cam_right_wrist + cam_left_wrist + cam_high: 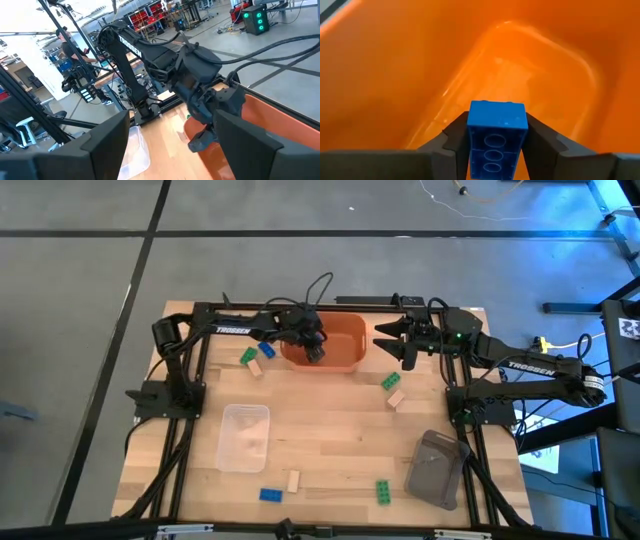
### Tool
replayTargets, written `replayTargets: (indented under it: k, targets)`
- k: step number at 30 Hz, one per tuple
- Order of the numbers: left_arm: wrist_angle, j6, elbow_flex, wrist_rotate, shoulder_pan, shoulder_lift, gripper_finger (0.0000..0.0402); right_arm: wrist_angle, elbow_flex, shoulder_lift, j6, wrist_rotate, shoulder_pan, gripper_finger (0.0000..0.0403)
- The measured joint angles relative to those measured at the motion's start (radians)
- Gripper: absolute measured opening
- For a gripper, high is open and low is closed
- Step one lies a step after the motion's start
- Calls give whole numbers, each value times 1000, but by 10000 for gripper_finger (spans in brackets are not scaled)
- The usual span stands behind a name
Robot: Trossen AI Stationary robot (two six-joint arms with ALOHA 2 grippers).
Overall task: Sort & place blocks by color
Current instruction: Put the top right blue game piece into the orange bin, then put the top blue game piece into the orange bin
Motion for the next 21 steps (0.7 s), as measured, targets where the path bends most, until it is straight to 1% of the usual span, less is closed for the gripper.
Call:
replayTargets:
  k: [5,13,17,21]
  targets:
    - [0,-2,0,4,-3,0,179,0,0,0,0,0,0,288]
    - [15,-2,0,11,-4,-11,203,0,0,0,-1,0,0,288]
    - [21,0,-2,28,10,-70,206,0,0,0,0,0,0,288]
    - [-1,18,-2,39,25,-193,207,0,0,0,0,-1,0,288]
